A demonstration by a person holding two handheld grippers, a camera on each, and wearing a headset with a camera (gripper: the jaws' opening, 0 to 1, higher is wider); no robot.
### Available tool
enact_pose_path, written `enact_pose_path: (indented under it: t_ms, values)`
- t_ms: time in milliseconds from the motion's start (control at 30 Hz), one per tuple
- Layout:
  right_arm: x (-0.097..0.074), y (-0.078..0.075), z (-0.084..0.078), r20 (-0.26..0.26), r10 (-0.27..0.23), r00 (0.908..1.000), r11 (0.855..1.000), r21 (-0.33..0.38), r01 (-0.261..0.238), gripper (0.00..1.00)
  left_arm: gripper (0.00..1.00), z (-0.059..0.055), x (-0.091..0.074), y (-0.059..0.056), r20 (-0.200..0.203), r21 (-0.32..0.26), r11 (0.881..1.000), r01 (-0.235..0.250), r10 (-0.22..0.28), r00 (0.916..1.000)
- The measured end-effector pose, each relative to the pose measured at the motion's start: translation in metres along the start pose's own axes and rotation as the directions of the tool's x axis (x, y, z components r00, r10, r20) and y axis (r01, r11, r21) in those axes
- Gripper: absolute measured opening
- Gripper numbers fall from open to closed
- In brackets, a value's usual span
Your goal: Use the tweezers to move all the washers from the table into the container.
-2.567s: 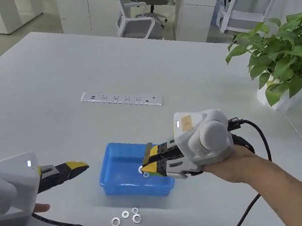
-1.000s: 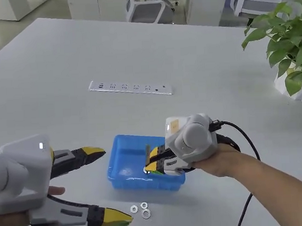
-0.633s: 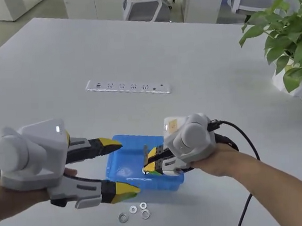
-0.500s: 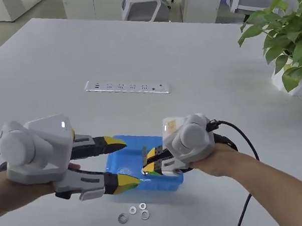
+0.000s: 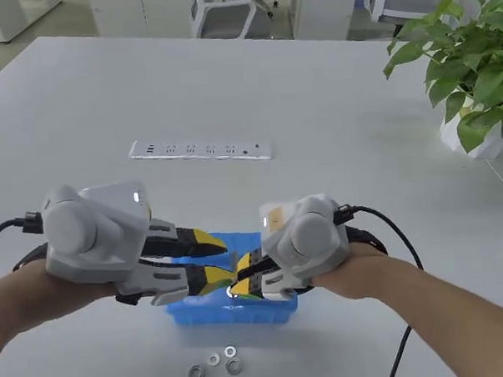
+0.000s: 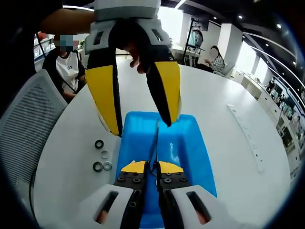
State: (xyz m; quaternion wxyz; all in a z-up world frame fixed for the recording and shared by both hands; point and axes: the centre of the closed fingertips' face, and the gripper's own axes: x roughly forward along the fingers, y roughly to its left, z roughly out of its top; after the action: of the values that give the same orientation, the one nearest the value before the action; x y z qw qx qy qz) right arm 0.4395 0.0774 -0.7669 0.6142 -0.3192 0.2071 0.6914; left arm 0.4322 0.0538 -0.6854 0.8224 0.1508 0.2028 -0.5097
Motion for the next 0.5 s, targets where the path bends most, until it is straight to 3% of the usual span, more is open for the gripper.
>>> enact_pose_path:
  t_ms: [500]
  values:
    - [0.001,0.002,0.0,-0.001,0.013,0.9999,0.999,-0.032,-0.013,0.09,0.07,-0.005,0.012,0.001,-0.03,0.025,0.999,0.038,-0.037,0.9989]
